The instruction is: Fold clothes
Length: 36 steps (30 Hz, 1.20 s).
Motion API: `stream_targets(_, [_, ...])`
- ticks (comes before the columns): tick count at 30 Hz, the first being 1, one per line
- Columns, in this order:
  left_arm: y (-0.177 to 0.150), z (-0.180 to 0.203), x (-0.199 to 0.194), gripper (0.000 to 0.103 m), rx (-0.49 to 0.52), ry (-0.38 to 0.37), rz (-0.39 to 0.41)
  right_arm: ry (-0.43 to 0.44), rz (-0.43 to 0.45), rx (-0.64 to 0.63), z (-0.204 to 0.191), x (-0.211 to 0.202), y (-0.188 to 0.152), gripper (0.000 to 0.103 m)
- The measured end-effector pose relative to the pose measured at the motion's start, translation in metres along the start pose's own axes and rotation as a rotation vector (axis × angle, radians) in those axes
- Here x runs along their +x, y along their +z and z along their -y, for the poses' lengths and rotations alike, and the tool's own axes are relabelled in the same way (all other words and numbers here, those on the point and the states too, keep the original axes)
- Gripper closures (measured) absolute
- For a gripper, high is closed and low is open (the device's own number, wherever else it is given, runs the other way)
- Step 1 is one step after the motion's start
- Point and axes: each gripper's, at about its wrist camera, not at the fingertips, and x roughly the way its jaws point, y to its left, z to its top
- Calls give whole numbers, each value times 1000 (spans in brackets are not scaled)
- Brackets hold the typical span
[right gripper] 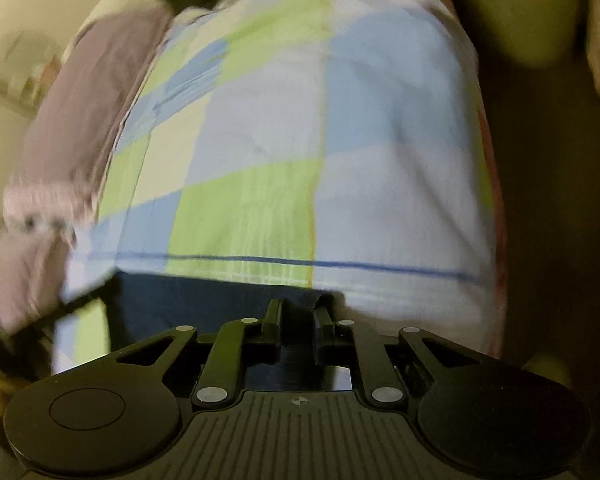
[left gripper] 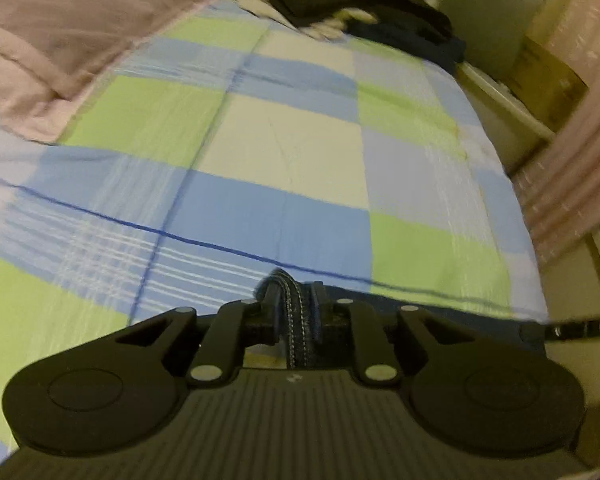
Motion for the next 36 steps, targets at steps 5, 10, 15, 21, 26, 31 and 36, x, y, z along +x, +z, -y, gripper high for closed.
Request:
stream_targets(5, [-4,0,-40,91,-60,86,77,-90,53,-135,-24,-11,-10,91])
stream_targets(10, [-28,30,-21,93,12,-67,1,-211,167,-245,-42,-23,-21,91])
stream_targets(15, [-68,49,5,92,30,-44,-9,-76,97,-422,-57,-8,-47,91])
stream_targets(21, [-86,50,-33,100,20,11,-6,-93,65,-582,-56,6,-80,91])
stream_targets(26, [-132,74,-86,100,60,-17,-63,-31,23,-562,-61,-21,-96,91])
stream_targets(31, [-183,61,-93,100,-197,11,-56,-27,-63,-715,-51,-4,-154,92])
stream_targets(36, [-175,87,-122,103,-159,57,-29,-18,-96,-654,-56,-17,-139,91])
